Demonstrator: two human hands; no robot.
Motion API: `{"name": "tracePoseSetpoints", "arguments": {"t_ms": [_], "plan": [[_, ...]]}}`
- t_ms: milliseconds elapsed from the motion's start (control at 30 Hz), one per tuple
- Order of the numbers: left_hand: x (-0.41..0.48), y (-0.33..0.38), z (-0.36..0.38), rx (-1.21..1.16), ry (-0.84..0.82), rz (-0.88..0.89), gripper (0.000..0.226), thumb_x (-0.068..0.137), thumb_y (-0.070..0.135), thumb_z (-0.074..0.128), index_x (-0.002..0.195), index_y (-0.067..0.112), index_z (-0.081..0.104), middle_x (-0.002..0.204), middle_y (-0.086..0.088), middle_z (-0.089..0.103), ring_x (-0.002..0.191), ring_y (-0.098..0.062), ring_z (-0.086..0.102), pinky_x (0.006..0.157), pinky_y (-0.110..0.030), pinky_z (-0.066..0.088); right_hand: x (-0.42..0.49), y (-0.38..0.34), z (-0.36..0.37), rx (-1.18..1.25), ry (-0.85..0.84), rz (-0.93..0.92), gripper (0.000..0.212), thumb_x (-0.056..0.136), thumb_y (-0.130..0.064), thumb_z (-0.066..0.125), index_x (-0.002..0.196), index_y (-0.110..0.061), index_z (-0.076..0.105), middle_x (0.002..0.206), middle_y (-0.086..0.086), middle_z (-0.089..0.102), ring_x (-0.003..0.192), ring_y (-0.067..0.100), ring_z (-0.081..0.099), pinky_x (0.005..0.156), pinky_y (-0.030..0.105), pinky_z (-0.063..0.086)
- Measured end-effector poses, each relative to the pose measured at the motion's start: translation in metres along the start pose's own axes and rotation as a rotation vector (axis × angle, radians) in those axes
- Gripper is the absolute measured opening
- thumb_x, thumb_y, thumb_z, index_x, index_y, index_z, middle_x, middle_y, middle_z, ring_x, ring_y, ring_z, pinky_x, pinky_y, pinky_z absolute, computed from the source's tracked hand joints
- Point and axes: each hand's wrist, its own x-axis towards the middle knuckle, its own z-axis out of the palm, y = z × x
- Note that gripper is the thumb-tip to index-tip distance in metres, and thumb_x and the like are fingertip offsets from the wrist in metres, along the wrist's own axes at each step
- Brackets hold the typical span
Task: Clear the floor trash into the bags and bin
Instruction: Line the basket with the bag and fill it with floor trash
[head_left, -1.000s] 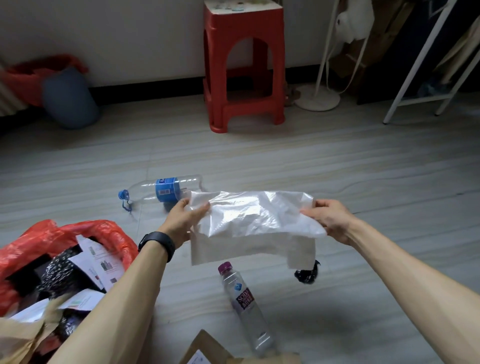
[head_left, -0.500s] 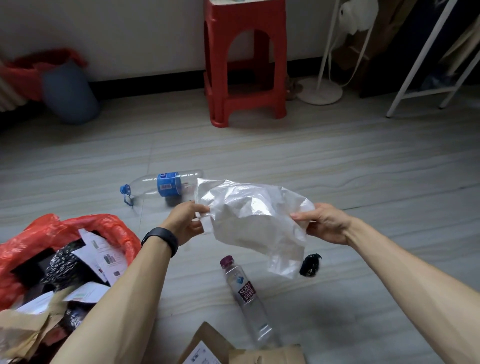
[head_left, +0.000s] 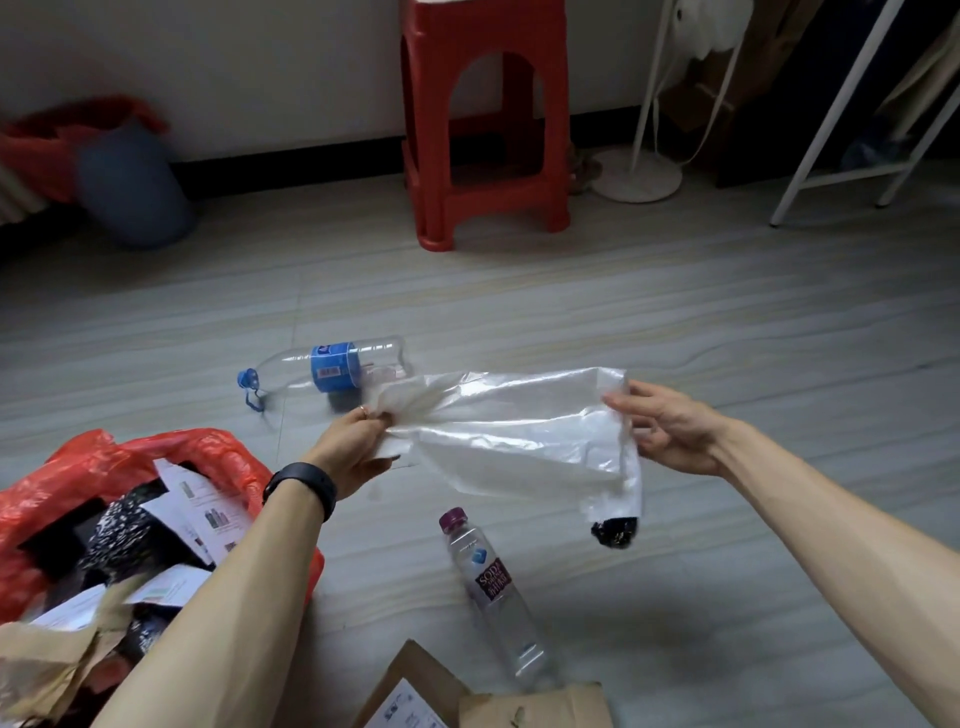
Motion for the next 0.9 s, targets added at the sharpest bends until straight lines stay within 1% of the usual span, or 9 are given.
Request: {"name": "tracePoseSetpoints", "arguments": {"t_ms": [100,233,367,433,533,633,700,800,900], "plan": [[0.002,0.003,0.002,-0.127,0.05,0.032,0.017,0.098,0.011,0.052,0.103,0.022,0.064,0.098,-0.003,0.066,0.071,-0.016,0.061,0.052,-0.022,0.052,0.002,0.016,0.004,-0.123,-0.001,0.088,0.05,0.072,-0.018,0.082,0.12,-0.014,0.068,0.114,0.007,0.072,0.099,0.023,0.069,0.08,0.033,0.057],[-0.001,0.006,-0.001,-0.149,-0.013,0.026,0.021,0.098,0.011,0.052,0.11,0.023,0.064,0.103,-0.003,0.066,0.079,-0.017,0.063,0.054,-0.023,0.052,0.011,0.021,0.01,-0.075,0.187,-0.032,0.046,0.076,0.0,0.076,0.121,-0.003,0.064,0.106,0.01,0.074,0.088,0.024,0.071,0.068,0.032,0.057],[-0.003,0.005,-0.004,-0.279,-0.023,0.028,0.024,0.1,0.008,0.046,0.106,0.022,0.064,0.095,-0.005,0.07,0.073,-0.015,0.064,0.055,-0.024,0.054,0.012,0.018,0.018,-0.008,0.126,-0.046,0.042,0.066,-0.012,0.084,0.107,-0.017,0.074,0.096,0.002,0.075,0.081,0.017,0.069,0.062,0.028,0.056],[-0.005,0.007,-0.004,-0.331,-0.034,0.022,0.026,0.1,0.008,0.045,0.106,0.024,0.064,0.096,-0.003,0.07,0.075,-0.014,0.064,0.055,-0.023,0.054,0.013,0.021,0.02,-0.003,0.116,-0.042,0.043,0.066,-0.006,0.083,0.106,-0.018,0.073,0.096,0.003,0.074,0.082,0.017,0.068,0.063,0.029,0.056],[-0.005,0.008,-0.004,-0.356,-0.045,0.01,0.026,0.101,0.009,0.044,0.108,0.026,0.063,0.103,0.0,0.068,0.083,-0.012,0.063,0.059,-0.023,0.053,0.015,0.024,0.025,-0.028,0.2,-0.071,0.044,0.074,0.011,0.073,0.113,-0.01,0.067,0.097,0.007,0.073,0.08,0.02,0.069,0.061,0.03,0.057],[-0.007,0.009,-0.004,-0.319,-0.056,0.0,0.022,0.099,0.009,0.049,0.107,0.023,0.064,0.098,0.003,0.07,0.083,-0.01,0.065,0.064,-0.024,0.052,0.023,0.017,0.025,-0.003,0.383,-0.194,0.039,0.079,0.017,0.066,0.116,0.004,0.062,0.095,0.014,0.069,0.083,0.025,0.067,0.08,0.034,0.058],[-0.008,0.01,0.0,-0.333,-0.035,-0.022,0.02,0.096,0.006,0.052,0.108,0.017,0.063,0.095,-0.001,0.07,0.082,-0.012,0.065,0.063,-0.026,0.054,0.025,0.008,0.023,0.035,0.444,-0.271,0.032,0.084,0.011,0.066,0.115,0.006,0.063,0.09,0.015,0.068,0.078,0.023,0.065,0.069,0.027,0.059],[-0.011,0.01,0.005,-0.449,-0.008,-0.066,0.021,0.094,0.008,0.044,0.108,0.009,0.061,0.095,-0.007,0.064,0.08,-0.022,0.062,0.063,-0.03,0.057,0.019,0.002,0.019,-0.183,0.429,-0.239,0.015,0.09,0.002,0.064,0.096,-0.009,0.072,0.076,0.005,0.071,0.064,0.016,0.064,0.05,0.024,0.053],[-0.013,0.01,0.002,-0.411,-0.058,-0.146,0.04,0.092,0.034,0.044,0.112,0.003,0.06,0.086,-0.011,0.064,0.084,-0.031,0.068,0.072,-0.038,0.057,0.011,0.009,0.011,-0.491,0.385,-0.151,0.038,0.091,0.006,0.047,0.086,-0.018,0.076,0.078,0.002,0.075,0.065,0.015,0.068,0.056,0.031,0.057]]}}
